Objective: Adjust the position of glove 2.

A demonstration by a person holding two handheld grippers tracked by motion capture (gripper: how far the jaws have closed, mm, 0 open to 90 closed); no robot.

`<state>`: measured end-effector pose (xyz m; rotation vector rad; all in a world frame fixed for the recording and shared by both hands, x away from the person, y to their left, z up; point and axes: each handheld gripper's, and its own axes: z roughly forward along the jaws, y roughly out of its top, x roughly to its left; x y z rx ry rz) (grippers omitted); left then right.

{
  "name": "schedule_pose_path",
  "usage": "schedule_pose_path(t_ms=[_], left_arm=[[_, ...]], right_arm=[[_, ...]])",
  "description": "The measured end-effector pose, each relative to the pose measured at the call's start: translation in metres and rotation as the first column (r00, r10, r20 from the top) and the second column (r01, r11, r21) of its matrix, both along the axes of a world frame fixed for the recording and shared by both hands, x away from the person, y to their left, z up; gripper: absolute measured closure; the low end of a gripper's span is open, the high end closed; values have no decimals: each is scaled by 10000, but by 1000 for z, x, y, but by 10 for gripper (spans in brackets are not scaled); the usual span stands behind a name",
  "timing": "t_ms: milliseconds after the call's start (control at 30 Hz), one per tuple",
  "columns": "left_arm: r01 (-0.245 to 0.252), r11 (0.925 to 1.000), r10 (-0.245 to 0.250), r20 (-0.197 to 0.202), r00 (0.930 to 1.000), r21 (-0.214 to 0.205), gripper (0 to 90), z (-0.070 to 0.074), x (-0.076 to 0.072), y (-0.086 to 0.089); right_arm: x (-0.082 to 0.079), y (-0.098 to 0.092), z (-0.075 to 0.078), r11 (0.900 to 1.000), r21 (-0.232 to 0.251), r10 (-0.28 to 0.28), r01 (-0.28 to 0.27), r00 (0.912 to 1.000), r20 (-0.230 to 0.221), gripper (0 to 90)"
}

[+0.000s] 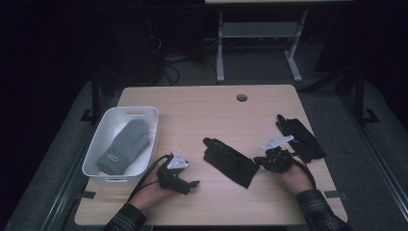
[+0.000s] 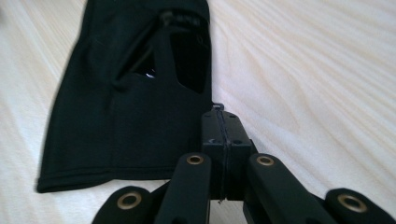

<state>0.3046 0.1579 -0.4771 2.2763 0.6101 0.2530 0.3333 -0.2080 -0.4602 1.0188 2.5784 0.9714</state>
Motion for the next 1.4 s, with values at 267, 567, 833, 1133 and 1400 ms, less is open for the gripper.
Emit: schedule_pose_path(t_ms=[267, 567, 833, 1133, 1400], left_arm=[[-7, 10000, 7, 14, 10000, 10, 122, 0, 0, 0], [6, 10000, -6, -2, 10000, 15, 122, 0, 0, 0], [-18, 10000, 18, -4, 10000, -6, 122, 0, 0, 0], [-27, 10000, 27, -5, 10000, -30, 122, 0, 0, 0], [2, 10000, -2, -22, 10000, 38, 122, 0, 0, 0]], right_arm=[[-7, 13, -2, 9972, -113, 743, -746, 9969, -242, 894], [-19, 44, -1, 9849, 96, 1730, -1727, 9843, -352, 895], [-28, 67, -1, 9709, 234, 2394, -2385, 9700, -435, 895], [-30, 73, 1, 9610, 62, 2767, -2766, 9607, -228, 895], [-13, 30, 14, 9898, 431, 1357, -1355, 9908, -11, 895]])
